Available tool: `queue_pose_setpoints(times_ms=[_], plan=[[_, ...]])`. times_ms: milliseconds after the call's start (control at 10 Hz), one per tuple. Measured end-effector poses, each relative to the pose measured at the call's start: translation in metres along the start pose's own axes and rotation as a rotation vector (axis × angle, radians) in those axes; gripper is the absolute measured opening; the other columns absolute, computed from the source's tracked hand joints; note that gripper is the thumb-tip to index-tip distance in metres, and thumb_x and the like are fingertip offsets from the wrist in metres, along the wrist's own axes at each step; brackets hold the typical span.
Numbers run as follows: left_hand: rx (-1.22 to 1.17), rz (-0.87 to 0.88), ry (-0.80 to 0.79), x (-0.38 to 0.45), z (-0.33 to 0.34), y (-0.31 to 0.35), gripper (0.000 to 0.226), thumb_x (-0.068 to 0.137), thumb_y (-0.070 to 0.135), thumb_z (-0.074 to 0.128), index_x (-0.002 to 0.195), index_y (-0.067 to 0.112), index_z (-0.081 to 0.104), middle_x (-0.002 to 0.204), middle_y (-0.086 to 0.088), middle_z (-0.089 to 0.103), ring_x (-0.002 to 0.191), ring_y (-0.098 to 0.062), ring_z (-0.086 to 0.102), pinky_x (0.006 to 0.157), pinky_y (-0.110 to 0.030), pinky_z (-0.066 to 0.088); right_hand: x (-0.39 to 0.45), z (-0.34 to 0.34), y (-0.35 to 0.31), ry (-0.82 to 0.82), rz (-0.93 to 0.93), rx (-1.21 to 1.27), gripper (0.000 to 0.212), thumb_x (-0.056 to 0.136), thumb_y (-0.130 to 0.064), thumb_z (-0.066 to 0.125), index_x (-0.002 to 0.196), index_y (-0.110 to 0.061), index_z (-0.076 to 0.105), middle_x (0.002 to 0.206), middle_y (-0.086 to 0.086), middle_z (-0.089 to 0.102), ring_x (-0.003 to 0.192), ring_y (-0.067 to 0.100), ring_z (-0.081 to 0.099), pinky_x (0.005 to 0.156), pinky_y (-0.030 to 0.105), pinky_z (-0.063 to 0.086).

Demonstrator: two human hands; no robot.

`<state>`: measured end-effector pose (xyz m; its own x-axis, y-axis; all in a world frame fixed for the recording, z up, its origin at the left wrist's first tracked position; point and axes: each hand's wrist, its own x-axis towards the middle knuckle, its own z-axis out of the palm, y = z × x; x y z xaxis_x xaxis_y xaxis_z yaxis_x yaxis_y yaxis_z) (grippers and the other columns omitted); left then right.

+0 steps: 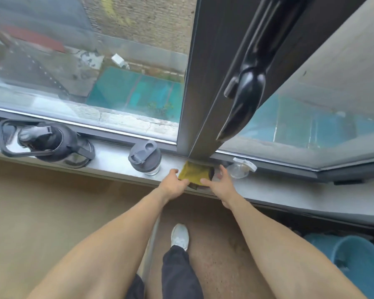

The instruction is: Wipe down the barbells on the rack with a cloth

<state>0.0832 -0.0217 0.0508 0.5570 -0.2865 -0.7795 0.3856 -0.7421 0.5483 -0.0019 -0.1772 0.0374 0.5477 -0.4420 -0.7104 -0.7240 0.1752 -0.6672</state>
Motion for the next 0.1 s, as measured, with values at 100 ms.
queue_pose_setpoints(times_ms=[100], plan=[[-0.056, -0.08, -0.078, -0.0052, 0.0147, -0.011, 0.029, 0.095, 0.024, 0.057, 0.12, 0.008, 0.054, 0.096, -0.009, 0.064, 0.078, -0.022, 0.062, 0.062, -0.026, 0.044, 0.0039, 0.0107, 0.0178, 0.078, 0.013, 0.02, 0.078, 0.085, -0.006, 0.073, 0.15, -0.011, 0.031, 0.149, 0.008, 0.041, 0.129, 0.024, 0.049, 0.109, 0.041, 0.04]])
